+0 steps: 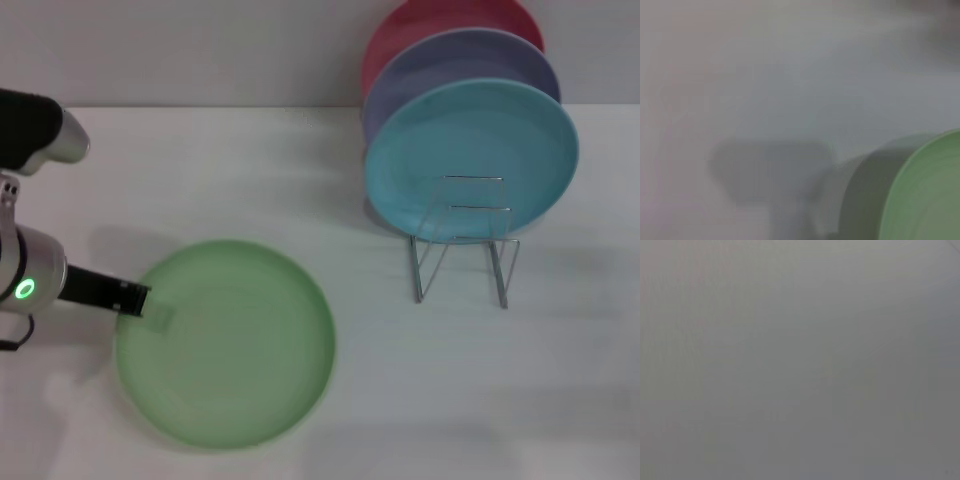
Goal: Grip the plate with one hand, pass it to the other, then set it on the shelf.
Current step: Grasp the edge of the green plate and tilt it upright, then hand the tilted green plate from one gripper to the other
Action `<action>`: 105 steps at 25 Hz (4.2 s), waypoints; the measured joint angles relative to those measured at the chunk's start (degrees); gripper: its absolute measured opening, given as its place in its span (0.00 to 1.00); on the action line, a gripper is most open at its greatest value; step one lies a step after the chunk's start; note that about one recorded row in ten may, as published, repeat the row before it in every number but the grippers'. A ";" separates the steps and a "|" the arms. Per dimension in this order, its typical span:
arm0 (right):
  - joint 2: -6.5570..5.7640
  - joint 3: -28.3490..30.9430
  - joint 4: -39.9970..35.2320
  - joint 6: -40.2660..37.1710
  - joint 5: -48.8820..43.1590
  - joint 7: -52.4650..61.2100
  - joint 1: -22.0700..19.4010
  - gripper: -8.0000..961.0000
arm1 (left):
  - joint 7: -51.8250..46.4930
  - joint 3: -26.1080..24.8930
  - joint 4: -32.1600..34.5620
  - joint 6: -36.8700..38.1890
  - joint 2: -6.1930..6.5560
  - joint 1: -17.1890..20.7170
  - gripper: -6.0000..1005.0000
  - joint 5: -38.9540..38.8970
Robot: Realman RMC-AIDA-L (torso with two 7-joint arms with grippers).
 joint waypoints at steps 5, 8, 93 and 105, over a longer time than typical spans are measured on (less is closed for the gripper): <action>-0.01 0.00 0.00 0.00 -0.04 0.02 0.07 0.69 | 1.84 -1.50 -0.36 6.70 -0.07 1.15 0.04 -3.30; -0.07 0.00 0.00 0.01 -0.06 0.03 -0.09 0.69 | 3.15 -2.07 -0.70 13.76 0.01 2.64 0.04 -5.86; -0.06 -33.54 22.14 5.91 -0.79 -24.01 -0.25 0.69 | 3.18 48.59 55.56 150.79 -0.93 9.57 0.06 -24.25; 0.10 -33.42 24.51 17.80 -4.59 -24.30 6.12 0.69 | 10.80 55.37 55.43 150.83 -1.00 6.07 0.07 -35.88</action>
